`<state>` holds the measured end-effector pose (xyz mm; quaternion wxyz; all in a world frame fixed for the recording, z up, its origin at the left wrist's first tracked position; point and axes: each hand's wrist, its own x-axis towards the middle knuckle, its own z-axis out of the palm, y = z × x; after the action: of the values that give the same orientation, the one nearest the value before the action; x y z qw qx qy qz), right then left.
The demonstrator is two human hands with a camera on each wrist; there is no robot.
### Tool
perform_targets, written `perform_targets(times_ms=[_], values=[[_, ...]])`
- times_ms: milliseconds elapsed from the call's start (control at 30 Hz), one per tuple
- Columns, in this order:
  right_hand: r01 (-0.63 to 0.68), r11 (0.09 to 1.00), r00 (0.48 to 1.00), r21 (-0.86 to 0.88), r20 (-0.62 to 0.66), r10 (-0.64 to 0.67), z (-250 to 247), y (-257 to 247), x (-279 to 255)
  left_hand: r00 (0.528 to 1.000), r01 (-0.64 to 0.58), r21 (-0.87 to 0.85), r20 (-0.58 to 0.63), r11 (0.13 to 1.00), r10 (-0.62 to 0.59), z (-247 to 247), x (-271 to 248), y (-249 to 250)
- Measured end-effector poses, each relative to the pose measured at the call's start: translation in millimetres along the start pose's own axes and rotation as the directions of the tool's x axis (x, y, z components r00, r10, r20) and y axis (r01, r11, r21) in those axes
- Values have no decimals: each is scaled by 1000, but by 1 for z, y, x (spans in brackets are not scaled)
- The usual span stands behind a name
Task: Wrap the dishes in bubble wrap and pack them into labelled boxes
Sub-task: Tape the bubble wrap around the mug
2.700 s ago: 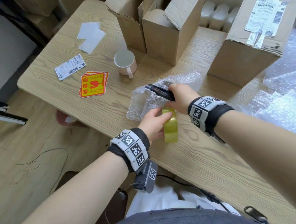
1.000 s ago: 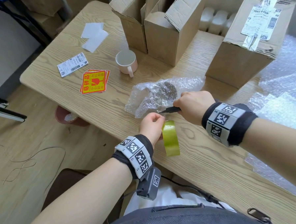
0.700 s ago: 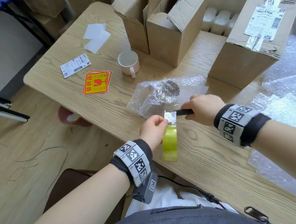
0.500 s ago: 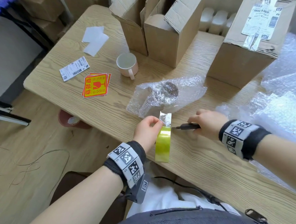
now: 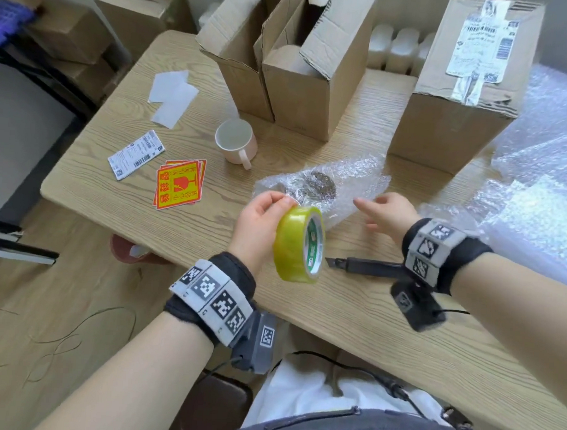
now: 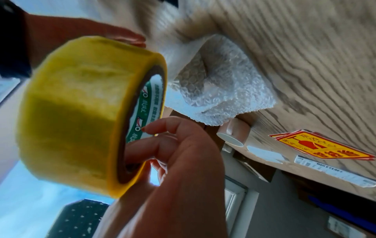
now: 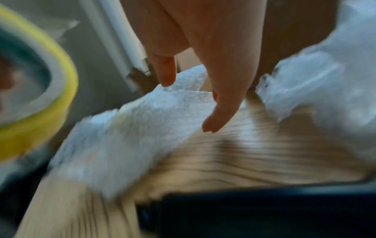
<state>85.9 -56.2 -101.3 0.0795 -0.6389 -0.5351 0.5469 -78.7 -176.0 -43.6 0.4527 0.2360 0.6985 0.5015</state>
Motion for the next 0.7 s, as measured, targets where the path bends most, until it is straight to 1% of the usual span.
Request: perform_targets(times_ms=[33,67,100,133,200,300,400,433,500,567,633,700], values=[[-110,966,994,235,32,105,0,-6,5,1000,23,-50,-7,998,-24,1,7,4],[-196,899,981,391,80,179,0,-11,8,999,51,-100,-10,994,-52,1,14,9],[-254,848,967,466,122,223,0,-15,11,997,81,-139,-4,987,-83,2,20,13],[-288,822,958,490,153,244,1,-19,12,993,115,-162,16,980,-114,4,26,16],[-290,814,957,503,149,249,4,-21,20,983,175,-157,84,972,-164,6,37,19],[-252,834,966,491,73,249,12,-20,31,966,225,-114,157,968,-206,7,47,20],[-183,856,979,483,7,205,20,-21,36,947,290,-160,193,944,-258,2,52,19],[-149,892,985,427,-19,174,22,-22,36,940,310,-182,205,933,-273,1,54,17],[-50,970,993,238,-91,73,27,-23,36,928,342,-210,228,916,-294,-2,57,15],[67,997,985,49,-162,-58,31,-27,28,920,361,-220,246,906,-306,-5,60,15],[191,970,959,-152,-181,-217,35,-27,23,913,373,-225,258,900,-314,-6,62,15],[317,907,921,-277,-138,-364,38,-28,17,908,384,-231,267,894,-322,-7,63,14]])
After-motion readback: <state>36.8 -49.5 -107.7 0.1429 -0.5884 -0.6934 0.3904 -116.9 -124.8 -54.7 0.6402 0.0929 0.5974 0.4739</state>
